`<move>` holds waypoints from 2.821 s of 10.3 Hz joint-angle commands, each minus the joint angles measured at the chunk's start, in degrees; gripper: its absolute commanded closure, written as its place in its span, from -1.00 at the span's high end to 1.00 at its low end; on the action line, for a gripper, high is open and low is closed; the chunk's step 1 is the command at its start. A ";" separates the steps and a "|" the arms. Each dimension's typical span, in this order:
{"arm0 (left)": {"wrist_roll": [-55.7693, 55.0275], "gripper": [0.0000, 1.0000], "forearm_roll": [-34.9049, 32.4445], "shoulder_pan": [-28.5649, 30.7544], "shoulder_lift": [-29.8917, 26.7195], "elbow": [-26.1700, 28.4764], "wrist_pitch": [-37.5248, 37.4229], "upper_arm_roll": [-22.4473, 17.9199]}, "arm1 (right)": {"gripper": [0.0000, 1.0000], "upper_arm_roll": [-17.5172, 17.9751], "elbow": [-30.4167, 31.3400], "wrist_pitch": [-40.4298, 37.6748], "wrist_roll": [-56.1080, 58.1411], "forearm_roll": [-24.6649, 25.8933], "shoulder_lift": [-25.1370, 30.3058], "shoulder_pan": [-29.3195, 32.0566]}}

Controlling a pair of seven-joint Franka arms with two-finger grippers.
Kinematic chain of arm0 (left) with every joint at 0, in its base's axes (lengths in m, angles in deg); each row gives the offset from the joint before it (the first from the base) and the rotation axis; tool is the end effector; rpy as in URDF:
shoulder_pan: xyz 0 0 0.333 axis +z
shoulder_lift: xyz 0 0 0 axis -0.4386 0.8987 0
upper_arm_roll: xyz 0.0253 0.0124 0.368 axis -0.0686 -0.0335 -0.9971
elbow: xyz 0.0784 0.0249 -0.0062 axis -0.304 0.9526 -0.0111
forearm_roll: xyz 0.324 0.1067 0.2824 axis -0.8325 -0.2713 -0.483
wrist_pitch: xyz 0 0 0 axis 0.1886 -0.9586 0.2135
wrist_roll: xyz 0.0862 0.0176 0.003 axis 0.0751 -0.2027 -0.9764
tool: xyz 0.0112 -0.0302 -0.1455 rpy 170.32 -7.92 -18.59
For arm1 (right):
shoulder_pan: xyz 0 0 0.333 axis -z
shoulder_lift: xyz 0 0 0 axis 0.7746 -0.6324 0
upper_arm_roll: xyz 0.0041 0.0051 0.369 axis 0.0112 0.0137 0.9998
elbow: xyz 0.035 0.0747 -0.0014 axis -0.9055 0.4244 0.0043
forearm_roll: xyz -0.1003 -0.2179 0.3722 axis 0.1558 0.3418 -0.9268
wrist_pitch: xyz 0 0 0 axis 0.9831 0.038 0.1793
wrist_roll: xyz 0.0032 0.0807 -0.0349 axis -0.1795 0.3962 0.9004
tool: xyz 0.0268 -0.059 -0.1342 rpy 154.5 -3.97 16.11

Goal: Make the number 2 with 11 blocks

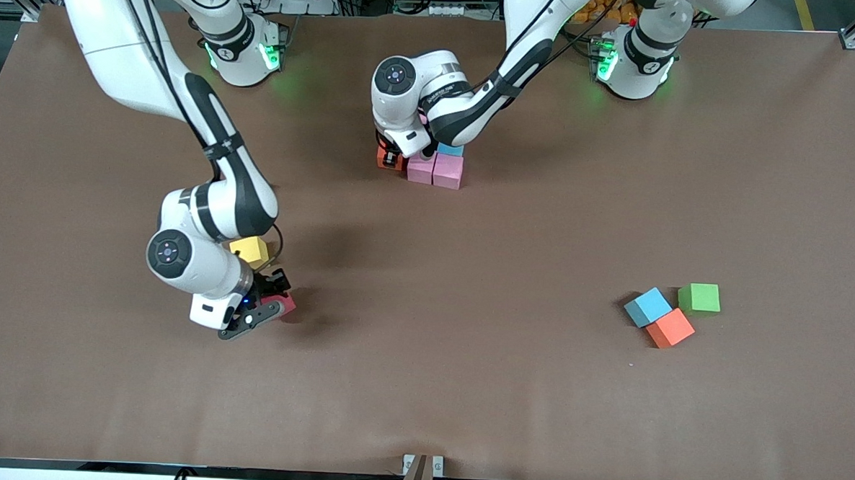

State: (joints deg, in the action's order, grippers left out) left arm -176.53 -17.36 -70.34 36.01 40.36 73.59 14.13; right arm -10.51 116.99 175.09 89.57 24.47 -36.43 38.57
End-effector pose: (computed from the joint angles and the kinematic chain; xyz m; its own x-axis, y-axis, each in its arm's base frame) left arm 0.3204 -0.6761 0.1772 0.1390 0.9817 -0.1299 0.9754 -0.1584 -0.1533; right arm 0.7314 0.2066 0.2027 0.8937 0.4478 0.0283 0.4484 -0.8887 -0.0954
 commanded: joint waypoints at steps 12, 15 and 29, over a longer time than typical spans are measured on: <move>-1.55 -0.09 -3.59 3.01 -2.25 4.46 4.50 1.18 | -0.49 0.17 19.50 12.48 -30.91 -0.67 13.27 -6.95; -1.55 0.02 -3.59 3.01 -2.25 4.54 4.50 1.18 | -0.49 0.17 24.08 17.24 -33.10 -0.76 15.55 -6.95; -1.37 1.00 -3.59 3.10 -2.42 4.63 2.93 1.18 | -0.52 -0.27 30.60 22.96 -50.69 -0.05 17.67 -16.54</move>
State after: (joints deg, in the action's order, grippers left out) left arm -176.54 -19.20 -67.85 34.76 44.16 77.13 14.87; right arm -10.58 145.67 198.10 39.83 24.40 -20.94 22.21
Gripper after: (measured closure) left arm 0.000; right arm 0.441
